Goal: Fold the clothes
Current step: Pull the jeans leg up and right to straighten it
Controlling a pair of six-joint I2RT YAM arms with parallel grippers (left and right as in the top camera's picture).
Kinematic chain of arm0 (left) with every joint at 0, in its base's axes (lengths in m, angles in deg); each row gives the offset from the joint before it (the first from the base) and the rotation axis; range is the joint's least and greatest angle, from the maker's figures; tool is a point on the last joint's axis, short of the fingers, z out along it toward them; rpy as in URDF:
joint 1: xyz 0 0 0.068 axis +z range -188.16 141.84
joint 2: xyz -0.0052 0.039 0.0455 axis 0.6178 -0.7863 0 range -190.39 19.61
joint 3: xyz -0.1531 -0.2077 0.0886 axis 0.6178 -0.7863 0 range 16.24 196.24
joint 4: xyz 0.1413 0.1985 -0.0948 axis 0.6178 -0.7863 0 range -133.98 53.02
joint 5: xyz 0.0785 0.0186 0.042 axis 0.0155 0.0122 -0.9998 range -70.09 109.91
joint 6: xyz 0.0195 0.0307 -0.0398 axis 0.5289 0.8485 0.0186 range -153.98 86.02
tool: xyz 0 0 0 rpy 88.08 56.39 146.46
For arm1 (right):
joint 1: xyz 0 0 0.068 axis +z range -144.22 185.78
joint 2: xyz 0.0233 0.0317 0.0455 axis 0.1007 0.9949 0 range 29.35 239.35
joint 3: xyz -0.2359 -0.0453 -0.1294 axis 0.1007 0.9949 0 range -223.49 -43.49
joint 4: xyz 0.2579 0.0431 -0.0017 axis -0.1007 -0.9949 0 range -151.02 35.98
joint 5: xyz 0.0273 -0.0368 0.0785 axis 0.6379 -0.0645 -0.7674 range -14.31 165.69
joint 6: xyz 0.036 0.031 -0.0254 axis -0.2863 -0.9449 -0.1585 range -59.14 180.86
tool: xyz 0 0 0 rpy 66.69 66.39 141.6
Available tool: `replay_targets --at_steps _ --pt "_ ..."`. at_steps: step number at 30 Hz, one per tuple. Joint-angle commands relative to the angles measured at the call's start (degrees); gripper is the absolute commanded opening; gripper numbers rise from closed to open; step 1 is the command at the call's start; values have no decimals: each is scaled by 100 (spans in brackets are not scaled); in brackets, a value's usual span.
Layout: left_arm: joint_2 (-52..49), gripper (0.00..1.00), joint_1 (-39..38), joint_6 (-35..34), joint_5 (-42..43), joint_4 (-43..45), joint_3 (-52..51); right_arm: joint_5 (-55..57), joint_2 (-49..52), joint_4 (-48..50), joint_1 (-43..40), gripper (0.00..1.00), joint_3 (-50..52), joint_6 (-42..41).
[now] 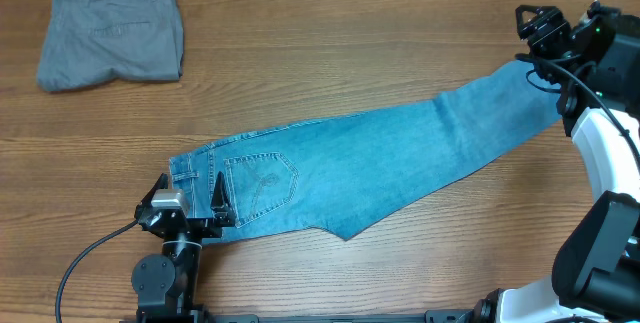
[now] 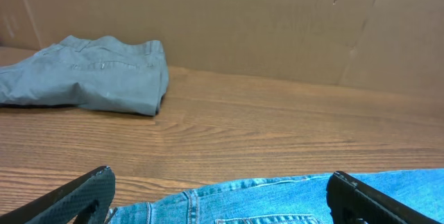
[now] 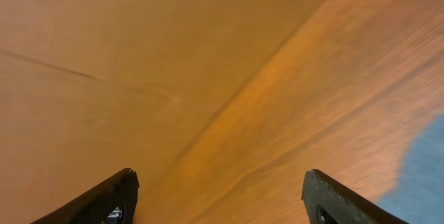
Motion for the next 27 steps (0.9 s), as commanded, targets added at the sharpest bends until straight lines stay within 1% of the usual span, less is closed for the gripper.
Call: replay_targets --at_steps 1,5,10,11,13,15,18,20,23,27 --pt "50 100 -48 61 42 0 -22 -527 26 140 -136 80 -323 -254" --pt "50 100 -48 61 42 0 -22 -859 26 133 -234 80 -459 -199" --pt "50 100 -48 68 9 50 -22 -905 26 -17 -247 79 -496 -146" --pt "50 100 -48 63 -17 223 -22 -916 26 -81 -247 78 -496 -83" --pt "50 100 -50 -120 269 610 -22 -918 26 -232 -247 76 -496 39" --pt "50 100 -48 -138 498 538 -22 -914 26 -415 -234 75 -496 236" --pt "46 100 -48 -125 407 1211 -22 -892 24 -769 -212 74 -496 466" --pt "39 100 -48 -389 358 1355 -9 -839 26 -1019 -162 74 -496 586" --pt "-68 100 -48 -942 155 1292 81 -610 24 -1377 -72 73 -496 713" --pt "-586 100 -37 -1047 -22 1147 507 -365 24 -1646 48 73 -511 734"
